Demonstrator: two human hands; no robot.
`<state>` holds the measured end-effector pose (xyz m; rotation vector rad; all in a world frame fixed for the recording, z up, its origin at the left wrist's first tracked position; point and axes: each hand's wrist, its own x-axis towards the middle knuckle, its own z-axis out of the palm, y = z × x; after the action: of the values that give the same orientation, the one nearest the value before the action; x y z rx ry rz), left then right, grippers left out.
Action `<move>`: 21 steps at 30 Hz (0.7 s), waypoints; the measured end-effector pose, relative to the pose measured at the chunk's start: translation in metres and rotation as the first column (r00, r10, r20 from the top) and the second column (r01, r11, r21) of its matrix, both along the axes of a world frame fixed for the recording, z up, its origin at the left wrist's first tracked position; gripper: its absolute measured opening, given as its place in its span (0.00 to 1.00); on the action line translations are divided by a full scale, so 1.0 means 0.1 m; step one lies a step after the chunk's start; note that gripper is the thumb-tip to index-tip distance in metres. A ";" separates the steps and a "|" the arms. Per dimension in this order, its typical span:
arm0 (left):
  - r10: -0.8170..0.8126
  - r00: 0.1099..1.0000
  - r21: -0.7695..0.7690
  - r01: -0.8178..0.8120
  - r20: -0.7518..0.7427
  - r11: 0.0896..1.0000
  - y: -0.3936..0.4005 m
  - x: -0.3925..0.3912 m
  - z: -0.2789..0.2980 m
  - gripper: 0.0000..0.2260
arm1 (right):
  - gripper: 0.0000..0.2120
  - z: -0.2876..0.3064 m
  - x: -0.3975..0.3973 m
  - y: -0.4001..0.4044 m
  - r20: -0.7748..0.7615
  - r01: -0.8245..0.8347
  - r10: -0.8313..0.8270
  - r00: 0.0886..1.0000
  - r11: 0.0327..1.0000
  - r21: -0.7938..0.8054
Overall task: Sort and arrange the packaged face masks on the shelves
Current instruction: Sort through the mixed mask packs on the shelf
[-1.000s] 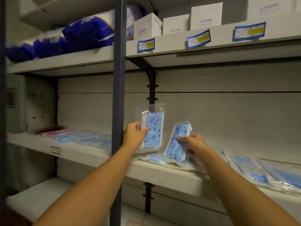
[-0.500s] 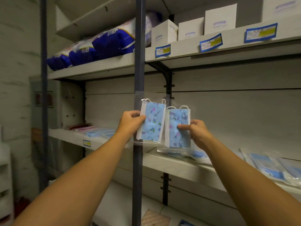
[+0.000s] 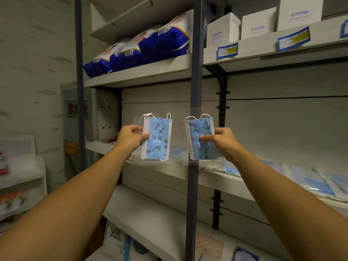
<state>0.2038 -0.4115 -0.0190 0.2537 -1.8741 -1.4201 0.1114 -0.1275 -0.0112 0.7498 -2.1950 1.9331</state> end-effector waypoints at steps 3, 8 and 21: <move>0.005 1.000 0.011 -0.005 0.020 1.000 -0.27 0.06 -0.03 0.13 | 0.09 0.00 0.02 -0.24 0.013 0.021 -0.021 1.000 1.000 -0.006; -0.046 0.998 0.028 0.044 0.046 0.999 -0.63 0.19 -0.11 0.13 | 0.09 -0.13 0.11 -0.63 0.038 -0.004 0.003 0.999 1.000 0.013; -0.088 0.990 0.093 0.078 0.114 0.993 -1.34 0.20 -0.42 0.11 | 0.10 -0.49 0.17 -1.43 0.107 0.010 -0.013 0.994 0.999 0.030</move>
<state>0.2239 -0.5458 -0.0612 0.3121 -1.9388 -1.5772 0.1285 -0.2706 -0.0603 0.6501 -2.2881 1.9835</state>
